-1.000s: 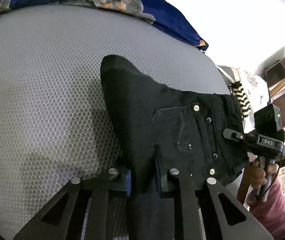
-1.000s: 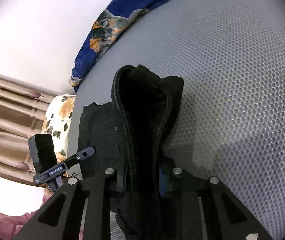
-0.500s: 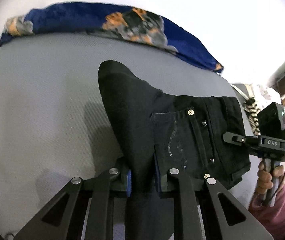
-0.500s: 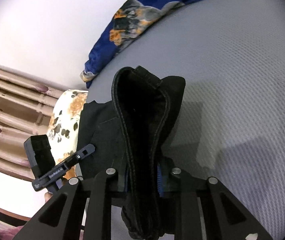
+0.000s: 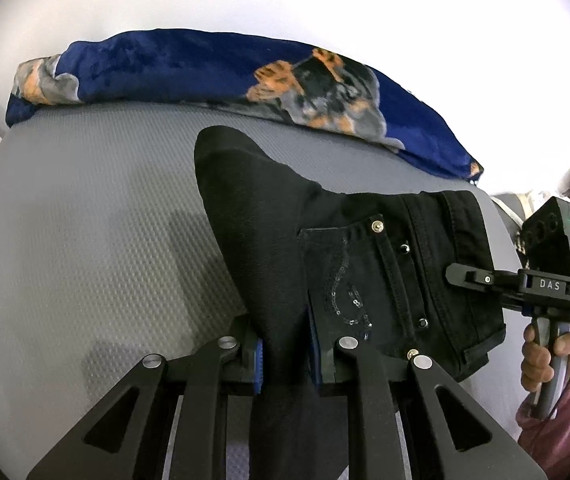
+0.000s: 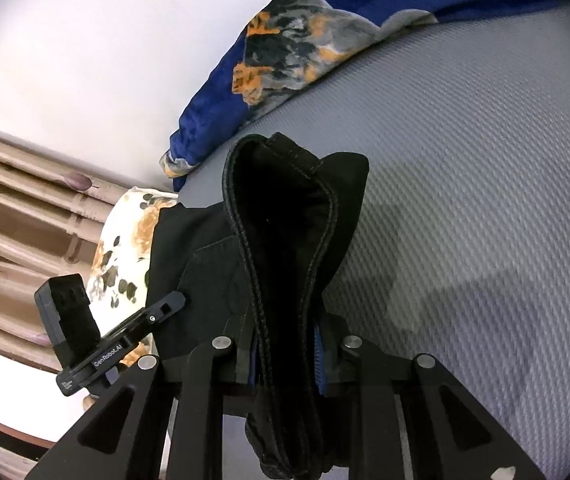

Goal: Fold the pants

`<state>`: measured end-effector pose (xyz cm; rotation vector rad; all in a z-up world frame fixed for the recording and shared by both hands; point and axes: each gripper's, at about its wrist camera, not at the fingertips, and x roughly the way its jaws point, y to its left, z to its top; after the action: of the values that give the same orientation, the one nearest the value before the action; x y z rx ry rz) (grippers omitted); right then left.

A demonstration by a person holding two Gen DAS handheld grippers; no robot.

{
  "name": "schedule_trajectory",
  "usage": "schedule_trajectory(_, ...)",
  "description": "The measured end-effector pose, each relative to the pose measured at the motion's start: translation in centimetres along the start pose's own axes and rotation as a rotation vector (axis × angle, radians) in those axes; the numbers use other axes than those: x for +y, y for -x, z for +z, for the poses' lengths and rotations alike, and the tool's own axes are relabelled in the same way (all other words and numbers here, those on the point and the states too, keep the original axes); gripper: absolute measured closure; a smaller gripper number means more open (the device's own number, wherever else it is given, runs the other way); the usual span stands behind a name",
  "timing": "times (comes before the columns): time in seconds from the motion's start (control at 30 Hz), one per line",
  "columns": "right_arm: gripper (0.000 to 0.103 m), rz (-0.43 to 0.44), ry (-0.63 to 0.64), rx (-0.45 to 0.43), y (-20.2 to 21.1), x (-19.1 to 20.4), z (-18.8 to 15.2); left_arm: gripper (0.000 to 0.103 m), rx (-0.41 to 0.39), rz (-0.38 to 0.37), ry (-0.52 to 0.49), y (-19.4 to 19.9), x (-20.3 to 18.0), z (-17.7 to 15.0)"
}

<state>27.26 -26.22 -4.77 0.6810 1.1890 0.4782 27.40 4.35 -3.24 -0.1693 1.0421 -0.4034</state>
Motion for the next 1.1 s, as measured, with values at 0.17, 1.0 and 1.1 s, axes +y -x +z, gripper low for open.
schedule_trajectory(0.17, 0.083, -0.011, -0.004, -0.002, -1.2, -0.2, 2.4, 0.085, 0.0, 0.006, 0.018, -1.5, 1.3, 2.2)
schedule_trajectory(1.0, 0.059, -0.431, 0.15, -0.05, -2.7, -0.6, -0.8, 0.052, -0.017, 0.279, 0.001, -2.7, 1.1, -1.7)
schedule_trajectory(1.1, 0.059, -0.463, 0.186, -0.077, -2.1, 0.4, -1.8, 0.052, -0.045, 0.333, -0.034, -1.3, -0.1, -2.7)
